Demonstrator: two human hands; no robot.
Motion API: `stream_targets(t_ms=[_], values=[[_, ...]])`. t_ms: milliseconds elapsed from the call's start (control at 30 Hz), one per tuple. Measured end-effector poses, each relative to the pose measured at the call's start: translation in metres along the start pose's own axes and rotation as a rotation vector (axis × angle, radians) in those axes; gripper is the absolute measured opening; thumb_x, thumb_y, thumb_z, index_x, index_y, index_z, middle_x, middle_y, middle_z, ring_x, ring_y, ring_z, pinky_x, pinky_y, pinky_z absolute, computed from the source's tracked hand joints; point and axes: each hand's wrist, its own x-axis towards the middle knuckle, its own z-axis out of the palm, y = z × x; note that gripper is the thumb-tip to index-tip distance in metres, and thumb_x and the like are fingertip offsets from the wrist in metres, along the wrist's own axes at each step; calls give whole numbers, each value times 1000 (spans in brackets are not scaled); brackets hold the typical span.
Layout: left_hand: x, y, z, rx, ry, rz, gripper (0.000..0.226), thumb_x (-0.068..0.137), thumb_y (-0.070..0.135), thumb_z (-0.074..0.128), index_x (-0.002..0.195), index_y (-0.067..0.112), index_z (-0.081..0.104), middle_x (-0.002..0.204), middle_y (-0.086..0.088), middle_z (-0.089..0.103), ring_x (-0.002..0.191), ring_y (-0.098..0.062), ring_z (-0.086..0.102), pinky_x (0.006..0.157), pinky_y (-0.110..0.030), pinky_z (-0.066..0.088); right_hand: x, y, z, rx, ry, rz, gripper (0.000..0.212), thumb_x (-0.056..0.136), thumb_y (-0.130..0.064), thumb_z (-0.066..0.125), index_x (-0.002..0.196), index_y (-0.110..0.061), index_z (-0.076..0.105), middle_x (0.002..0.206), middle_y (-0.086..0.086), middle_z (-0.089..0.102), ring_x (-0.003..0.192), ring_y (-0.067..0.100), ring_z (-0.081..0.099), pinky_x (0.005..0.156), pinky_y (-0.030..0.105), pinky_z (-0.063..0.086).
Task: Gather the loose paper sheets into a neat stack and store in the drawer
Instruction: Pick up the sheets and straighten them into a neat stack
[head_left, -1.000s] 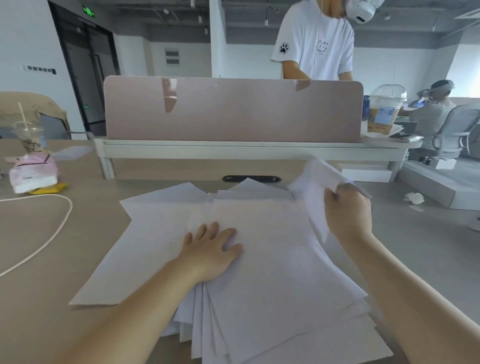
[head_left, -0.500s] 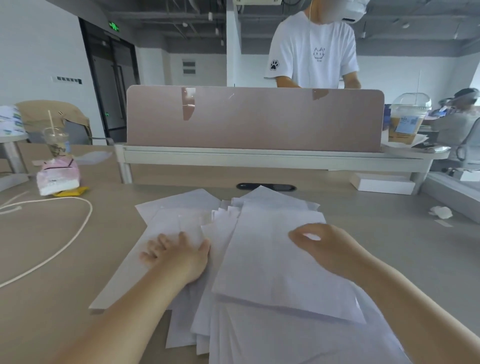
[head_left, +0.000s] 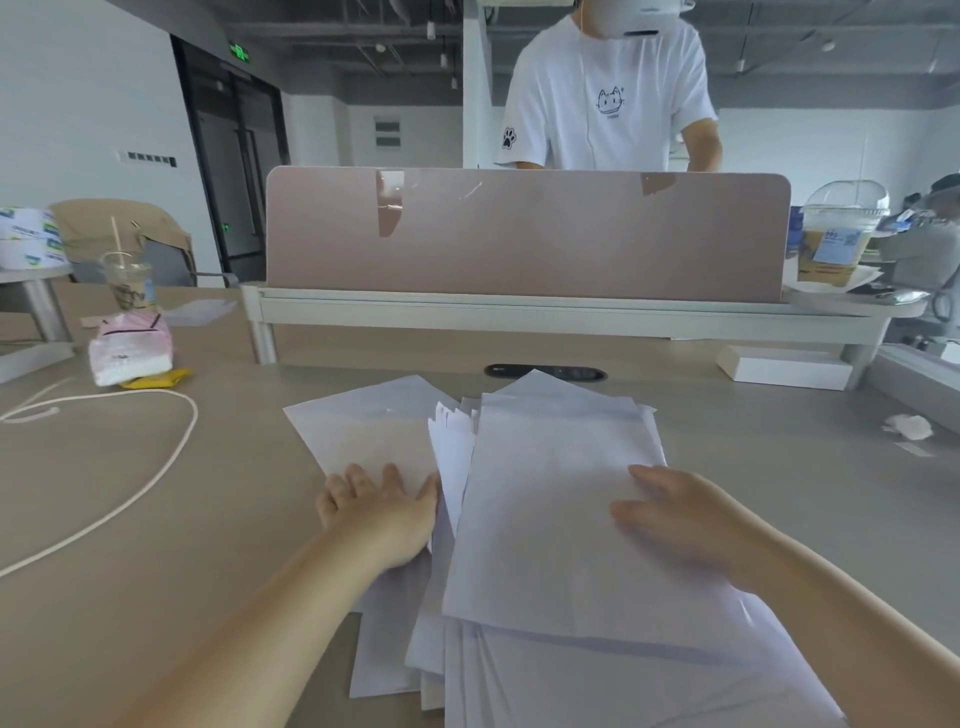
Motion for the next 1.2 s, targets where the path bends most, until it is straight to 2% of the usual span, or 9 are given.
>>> stream_targets(t_ms=[133,233,333,400,500,600,733,967,1200], values=[[-7,14,3,16,-51,2,70,93,61,3,153,24,3,161,-19,-10,147,-38,-10,120,-46,-4,-3,-9,9,31,-15,0,64,80,-36,69,140,-30,46,144,-6,46,126,18,50,91,26,40],[-5,12,-10,-243,-8,46,75,87,65,14,148,23,27,158,-13,25,142,-35,24,114,-44,21,1,-6,-8,412,104,71,36,80,-18,71,114,-9,64,90,8,58,70,25,54,61,28,42],[1,-2,-33,-739,69,65,43,87,42,46,113,11,62,118,-12,64,95,-27,58,82,-35,43,2,-1,-35,711,175,267,26,80,-11,66,98,5,58,77,10,42,59,27,43,60,38,42],[4,-12,-45,-1032,-6,-24,21,82,31,55,86,11,62,88,-10,64,72,-25,56,70,-29,43,-1,-1,-47,794,89,383,21,85,-12,62,99,-2,51,84,14,49,63,30,52,60,40,48],[16,-27,-49,-1163,-97,-134,15,86,27,56,91,13,59,79,-7,56,57,-21,49,53,-23,41,-1,1,-52,653,-84,458,27,86,-20,61,102,1,56,81,15,59,62,25,52,56,29,41],[16,-30,-50,-1096,-230,-98,28,82,29,65,97,6,66,86,-11,68,67,-25,63,58,-26,49,0,1,-47,569,-164,419,24,83,-22,65,97,-2,65,78,10,59,63,22,50,61,28,40],[8,-24,-47,-940,-232,-88,74,58,34,85,121,8,57,124,-14,63,112,-37,60,100,-49,46,-2,-5,-38,492,-150,330,24,82,-9,69,103,3,67,94,19,69,74,31,62,74,38,53],[4,-25,-50,-1015,-304,-142,29,86,14,66,109,-3,64,96,-19,69,84,-31,66,73,-37,51,4,6,-21,538,-235,268,20,88,-3,58,105,2,68,92,23,75,64,32,73,61,37,58],[3,-13,-28,-1047,-225,-29,56,94,41,52,131,-2,51,138,-16,53,123,-35,52,105,-41,39,11,11,-24,726,-241,174,27,90,-6,55,115,-4,64,105,21,73,72,30,75,65,39,60]])
